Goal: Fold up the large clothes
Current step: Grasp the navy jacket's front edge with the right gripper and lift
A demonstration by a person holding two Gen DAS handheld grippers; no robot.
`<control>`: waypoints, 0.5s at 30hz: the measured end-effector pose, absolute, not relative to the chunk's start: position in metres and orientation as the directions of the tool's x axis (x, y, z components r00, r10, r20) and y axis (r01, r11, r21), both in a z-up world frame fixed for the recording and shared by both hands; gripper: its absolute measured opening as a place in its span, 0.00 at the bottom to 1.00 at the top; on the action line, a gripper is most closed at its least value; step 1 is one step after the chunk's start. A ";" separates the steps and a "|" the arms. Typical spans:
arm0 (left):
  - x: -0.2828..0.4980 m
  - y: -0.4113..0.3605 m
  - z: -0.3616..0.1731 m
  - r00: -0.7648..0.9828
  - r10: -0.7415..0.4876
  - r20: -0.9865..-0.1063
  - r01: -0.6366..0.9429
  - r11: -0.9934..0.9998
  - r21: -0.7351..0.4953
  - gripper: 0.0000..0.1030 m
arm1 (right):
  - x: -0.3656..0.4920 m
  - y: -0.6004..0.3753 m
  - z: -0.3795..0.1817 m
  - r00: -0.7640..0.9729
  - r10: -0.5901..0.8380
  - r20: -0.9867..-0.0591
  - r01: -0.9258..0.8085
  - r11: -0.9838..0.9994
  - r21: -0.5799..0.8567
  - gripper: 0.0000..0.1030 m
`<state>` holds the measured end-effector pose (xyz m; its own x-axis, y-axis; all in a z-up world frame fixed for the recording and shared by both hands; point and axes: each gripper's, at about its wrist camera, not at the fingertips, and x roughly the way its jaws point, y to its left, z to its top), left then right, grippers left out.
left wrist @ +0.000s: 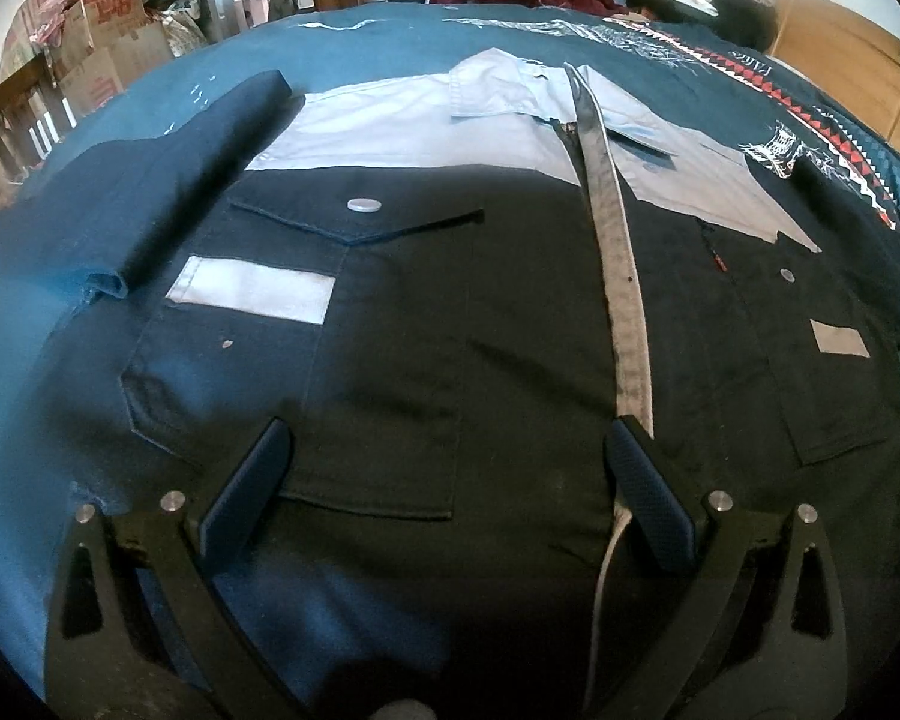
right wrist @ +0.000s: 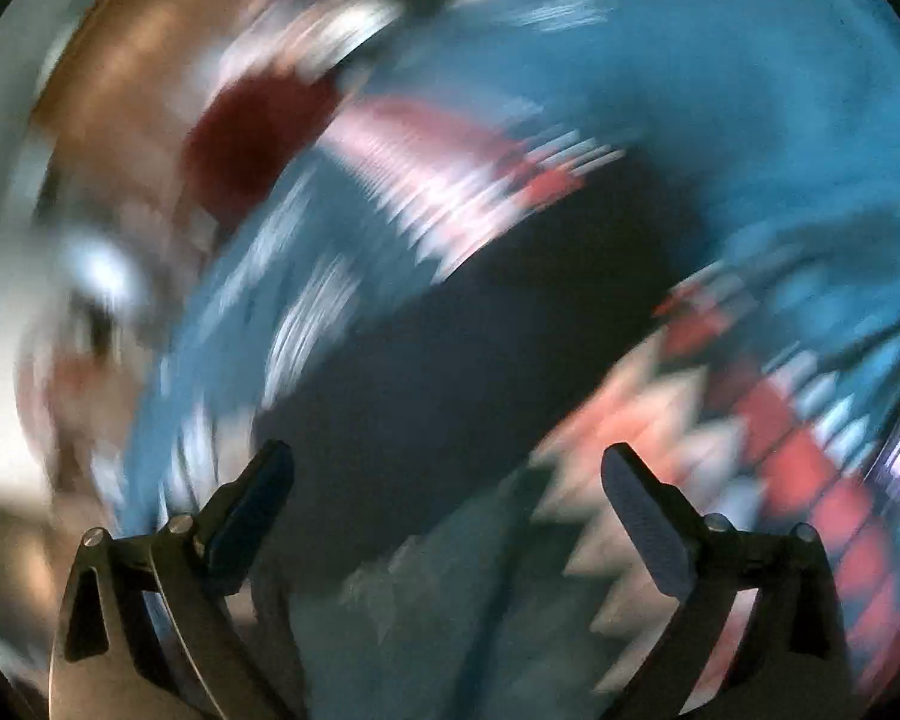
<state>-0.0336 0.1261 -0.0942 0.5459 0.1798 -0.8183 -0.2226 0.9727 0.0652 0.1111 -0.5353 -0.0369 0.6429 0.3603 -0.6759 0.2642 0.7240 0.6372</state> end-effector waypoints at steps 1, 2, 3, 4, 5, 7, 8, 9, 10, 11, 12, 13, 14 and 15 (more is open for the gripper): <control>-0.034 0.126 -0.094 0.546 0.181 -0.818 -0.223 0.973 0.066 1.00 | 0.118 -0.569 -0.044 0.658 0.370 -0.655 0.307 0.663 0.683 0.99; -0.033 0.126 -0.095 0.545 0.181 -0.818 -0.223 0.973 0.067 1.00 | 0.123 -0.588 -0.049 0.662 0.366 -0.654 0.335 0.636 0.695 0.93; -0.033 0.126 -0.095 0.544 0.183 -0.819 -0.224 0.972 0.069 1.00 | 0.129 -0.607 -0.054 0.664 0.368 -0.651 0.352 0.615 0.706 0.88; -0.033 0.126 -0.095 0.544 0.185 -0.818 -0.224 0.972 0.071 1.00 | 0.136 -0.619 -0.059 0.665 0.384 -0.640 0.353 0.594 0.723 0.85; -0.032 0.126 -0.095 0.544 0.186 -0.818 -0.224 0.972 0.072 1.00 | 0.141 -0.621 -0.063 0.661 0.392 -0.639 0.354 0.588 0.727 0.77; -0.032 0.126 -0.095 0.547 0.185 -0.816 -0.224 0.972 0.070 1.00 | 0.154 -0.623 -0.071 0.647 0.399 -0.650 0.352 0.600 0.718 0.71; -0.032 0.126 -0.095 0.548 0.185 -0.816 -0.224 0.972 0.070 1.00 | 0.159 -0.623 -0.074 0.643 0.397 -0.655 0.356 0.603 0.714 0.71; -0.032 0.127 -0.095 0.549 0.184 -0.816 -0.224 0.972 0.069 1.00 | 0.162 -0.624 -0.076 0.647 0.403 -0.647 0.351 0.596 0.723 0.71; -0.033 0.127 -0.095 0.548 0.184 -0.816 -0.224 0.972 0.068 1.00 | 0.166 -0.625 -0.080 0.649 0.410 -0.641 0.347 0.590 0.729 0.71; -0.033 0.127 -0.095 0.548 0.185 -0.816 -0.224 0.972 0.070 1.00 | 0.169 -0.626 -0.085 0.651 0.399 -0.646 0.356 0.590 0.724 0.70; -0.033 0.127 -0.095 0.548 0.186 -0.815 -0.224 0.972 0.070 1.00 | 0.166 -0.629 -0.090 0.657 0.391 -0.645 0.355 0.594 0.722 0.69; -0.033 0.127 -0.096 0.548 0.187 -0.815 -0.224 0.972 0.072 1.00 | 0.170 -0.628 -0.093 0.658 0.385 -0.647 0.360 0.595 0.719 0.70; -0.033 0.127 -0.095 0.548 0.188 -0.815 -0.225 0.972 0.073 1.00 | 0.170 -0.624 -0.093 0.658 0.388 -0.645 0.354 0.597 0.720 0.69; -0.034 0.127 -0.095 0.549 0.189 -0.814 -0.225 0.972 0.074 1.00 | 0.168 -0.634 -0.101 0.656 0.391 -0.645 0.349 0.601 0.719 0.69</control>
